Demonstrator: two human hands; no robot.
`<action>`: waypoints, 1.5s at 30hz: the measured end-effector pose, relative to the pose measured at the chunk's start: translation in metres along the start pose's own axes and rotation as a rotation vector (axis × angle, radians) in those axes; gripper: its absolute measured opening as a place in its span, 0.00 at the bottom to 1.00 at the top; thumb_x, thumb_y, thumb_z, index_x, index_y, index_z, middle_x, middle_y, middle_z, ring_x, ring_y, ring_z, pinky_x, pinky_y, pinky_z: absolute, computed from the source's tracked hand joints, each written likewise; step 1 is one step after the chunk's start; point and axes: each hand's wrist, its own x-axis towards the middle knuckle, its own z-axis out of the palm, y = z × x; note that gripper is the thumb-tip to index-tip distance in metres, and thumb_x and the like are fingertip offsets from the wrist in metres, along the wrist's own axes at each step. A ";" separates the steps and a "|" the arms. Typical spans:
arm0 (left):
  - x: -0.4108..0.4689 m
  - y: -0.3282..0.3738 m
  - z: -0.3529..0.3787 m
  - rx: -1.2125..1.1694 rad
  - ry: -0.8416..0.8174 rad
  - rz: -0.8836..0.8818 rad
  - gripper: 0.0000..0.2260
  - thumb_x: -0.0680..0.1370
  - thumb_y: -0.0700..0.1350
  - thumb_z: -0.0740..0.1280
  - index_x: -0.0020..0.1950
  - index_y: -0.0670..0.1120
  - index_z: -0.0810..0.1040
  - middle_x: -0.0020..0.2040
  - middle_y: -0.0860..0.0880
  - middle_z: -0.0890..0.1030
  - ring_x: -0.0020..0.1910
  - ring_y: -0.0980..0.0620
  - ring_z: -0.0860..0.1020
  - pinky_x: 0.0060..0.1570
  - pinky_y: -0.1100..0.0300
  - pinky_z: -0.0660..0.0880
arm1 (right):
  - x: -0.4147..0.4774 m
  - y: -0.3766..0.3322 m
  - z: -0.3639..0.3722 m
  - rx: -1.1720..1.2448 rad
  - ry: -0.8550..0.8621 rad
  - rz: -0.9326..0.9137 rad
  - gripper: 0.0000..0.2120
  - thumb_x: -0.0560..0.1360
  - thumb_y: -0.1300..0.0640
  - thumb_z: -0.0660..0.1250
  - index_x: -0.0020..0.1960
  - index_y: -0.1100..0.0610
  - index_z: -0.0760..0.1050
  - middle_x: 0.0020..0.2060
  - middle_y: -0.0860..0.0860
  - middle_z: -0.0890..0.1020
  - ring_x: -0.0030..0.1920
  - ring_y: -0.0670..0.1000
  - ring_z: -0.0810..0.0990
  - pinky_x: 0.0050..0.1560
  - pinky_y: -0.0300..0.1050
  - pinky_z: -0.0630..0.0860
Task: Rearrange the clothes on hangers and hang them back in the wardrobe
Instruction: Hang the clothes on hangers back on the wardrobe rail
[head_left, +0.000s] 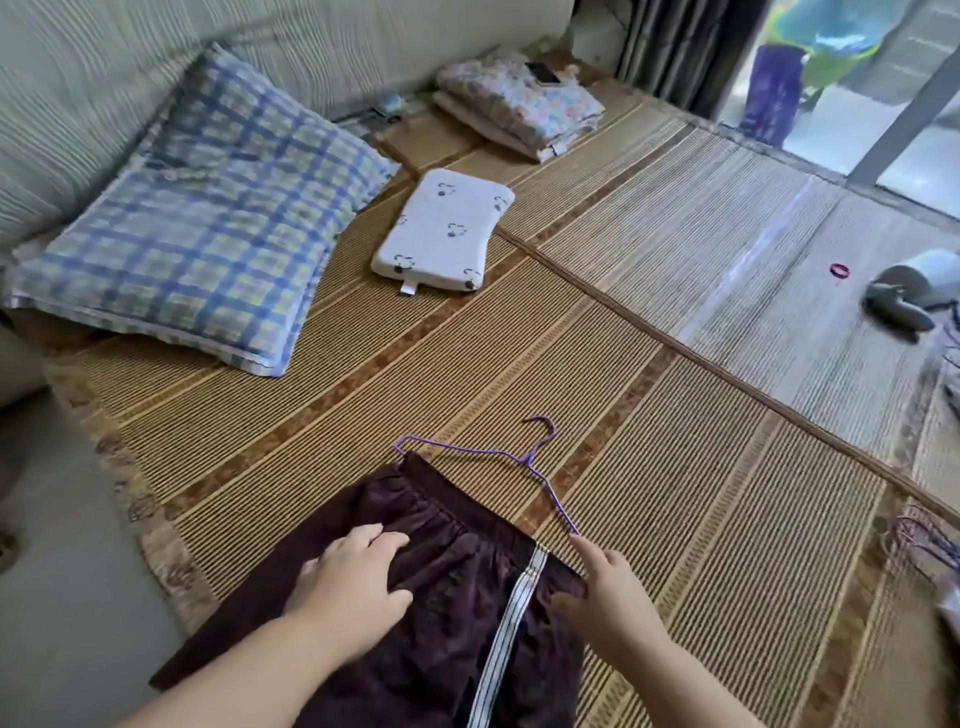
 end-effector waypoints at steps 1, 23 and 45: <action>0.015 -0.005 0.010 0.004 -0.015 -0.017 0.28 0.75 0.58 0.62 0.74 0.59 0.59 0.76 0.54 0.57 0.73 0.51 0.59 0.70 0.49 0.60 | 0.016 0.005 0.006 0.017 -0.003 0.018 0.37 0.73 0.50 0.69 0.75 0.44 0.53 0.68 0.51 0.65 0.53 0.46 0.77 0.58 0.45 0.77; 0.087 -0.001 0.036 -0.264 0.003 0.093 0.33 0.77 0.52 0.64 0.77 0.56 0.50 0.77 0.53 0.54 0.75 0.52 0.55 0.72 0.52 0.59 | 0.076 -0.021 0.032 0.221 0.203 -0.156 0.11 0.77 0.47 0.62 0.50 0.52 0.79 0.39 0.46 0.81 0.43 0.48 0.79 0.48 0.47 0.77; -0.358 -0.161 -0.191 -0.830 1.148 0.060 0.12 0.81 0.43 0.61 0.45 0.60 0.77 0.41 0.54 0.82 0.41 0.51 0.82 0.46 0.60 0.78 | -0.262 -0.320 -0.031 0.002 0.038 -1.010 0.11 0.71 0.42 0.69 0.35 0.47 0.80 0.26 0.49 0.78 0.28 0.41 0.72 0.32 0.38 0.69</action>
